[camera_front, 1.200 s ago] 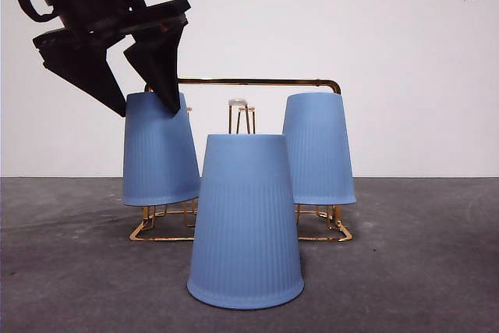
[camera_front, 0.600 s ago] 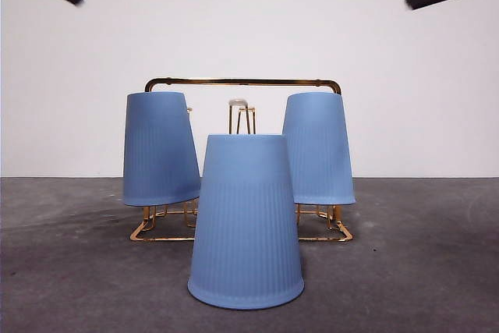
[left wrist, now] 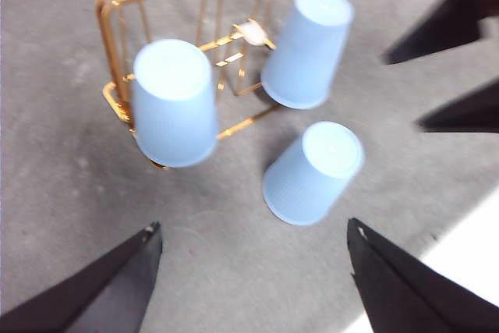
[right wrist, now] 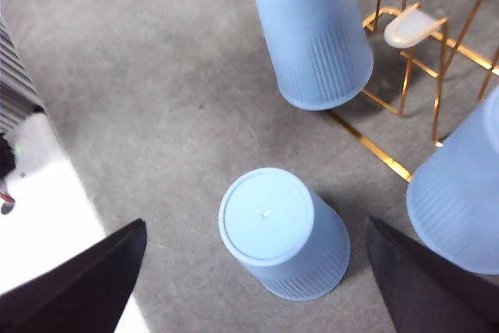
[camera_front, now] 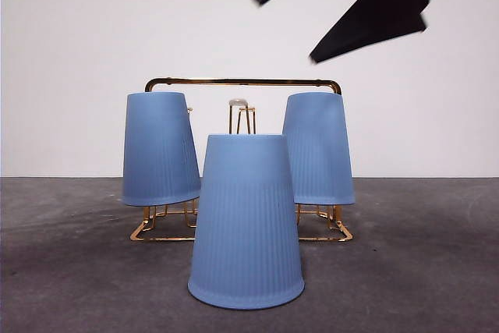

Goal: Pick the top cup and place it on cupholder, pick up the mid cup and place it on cupholder, last pick the bottom cup and place it on cupholder.

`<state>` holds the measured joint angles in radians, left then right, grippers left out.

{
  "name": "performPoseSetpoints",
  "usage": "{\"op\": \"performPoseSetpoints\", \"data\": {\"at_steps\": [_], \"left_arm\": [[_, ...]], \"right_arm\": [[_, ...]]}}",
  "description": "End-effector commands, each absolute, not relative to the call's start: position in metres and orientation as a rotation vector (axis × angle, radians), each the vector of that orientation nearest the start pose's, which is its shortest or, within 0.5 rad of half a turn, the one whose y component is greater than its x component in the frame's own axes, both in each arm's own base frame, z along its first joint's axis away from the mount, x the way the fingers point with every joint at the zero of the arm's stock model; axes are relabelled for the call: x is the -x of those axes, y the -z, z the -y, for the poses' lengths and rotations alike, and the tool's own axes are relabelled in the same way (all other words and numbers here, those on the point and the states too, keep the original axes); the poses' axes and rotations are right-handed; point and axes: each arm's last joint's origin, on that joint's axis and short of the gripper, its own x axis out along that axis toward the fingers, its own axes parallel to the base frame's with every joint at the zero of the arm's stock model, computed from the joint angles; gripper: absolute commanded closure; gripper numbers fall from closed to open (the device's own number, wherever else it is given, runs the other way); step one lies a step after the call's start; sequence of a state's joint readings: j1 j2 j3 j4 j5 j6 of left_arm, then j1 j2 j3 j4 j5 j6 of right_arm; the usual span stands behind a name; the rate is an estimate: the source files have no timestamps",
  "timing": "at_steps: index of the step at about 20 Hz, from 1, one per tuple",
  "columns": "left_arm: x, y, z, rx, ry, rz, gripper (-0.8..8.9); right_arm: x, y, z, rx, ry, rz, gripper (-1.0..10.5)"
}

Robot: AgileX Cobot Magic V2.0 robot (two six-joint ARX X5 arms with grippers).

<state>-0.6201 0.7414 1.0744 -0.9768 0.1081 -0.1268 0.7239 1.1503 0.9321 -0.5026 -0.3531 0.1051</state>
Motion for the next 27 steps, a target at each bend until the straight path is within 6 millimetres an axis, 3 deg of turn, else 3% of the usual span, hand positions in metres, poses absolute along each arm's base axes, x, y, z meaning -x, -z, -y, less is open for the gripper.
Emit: {"op": "performPoseSetpoints", "data": {"at_steps": [1,9,16,17,21,24,27], "left_arm": [[-0.087,-0.366,0.067,-0.035,0.674,-0.661,4.43],[-0.082,-0.365,0.063,-0.038,0.673,-0.671,4.43],[-0.082,-0.365,0.063,-0.038,0.673,-0.67,4.43],[-0.082,-0.365,0.063,-0.038,0.673,-0.67,4.43],[-0.082,-0.366,0.064,-0.039,0.673,-0.668,4.43],[-0.082,-0.366,0.064,-0.041,0.674,-0.664,4.43],[-0.082,-0.366,0.064,-0.041,0.674,-0.663,4.43]], "right_arm": [[-0.177,-0.28,-0.179,0.087,-0.989,-0.809,5.0],[-0.191,-0.243,-0.216,0.152,-0.969,-0.866,4.5],[-0.198,-0.217,-0.226,0.204,-0.916,-0.946,4.3],[-0.198,-0.217,-0.226,0.205,-0.917,-0.946,4.4],[-0.196,-0.217,-0.228,0.217,-0.931,-0.944,7.3],[-0.195,-0.22,-0.227,0.214,-0.935,-0.938,7.4],[-0.192,-0.239,-0.224,0.205,-0.939,-0.902,7.4]]}}
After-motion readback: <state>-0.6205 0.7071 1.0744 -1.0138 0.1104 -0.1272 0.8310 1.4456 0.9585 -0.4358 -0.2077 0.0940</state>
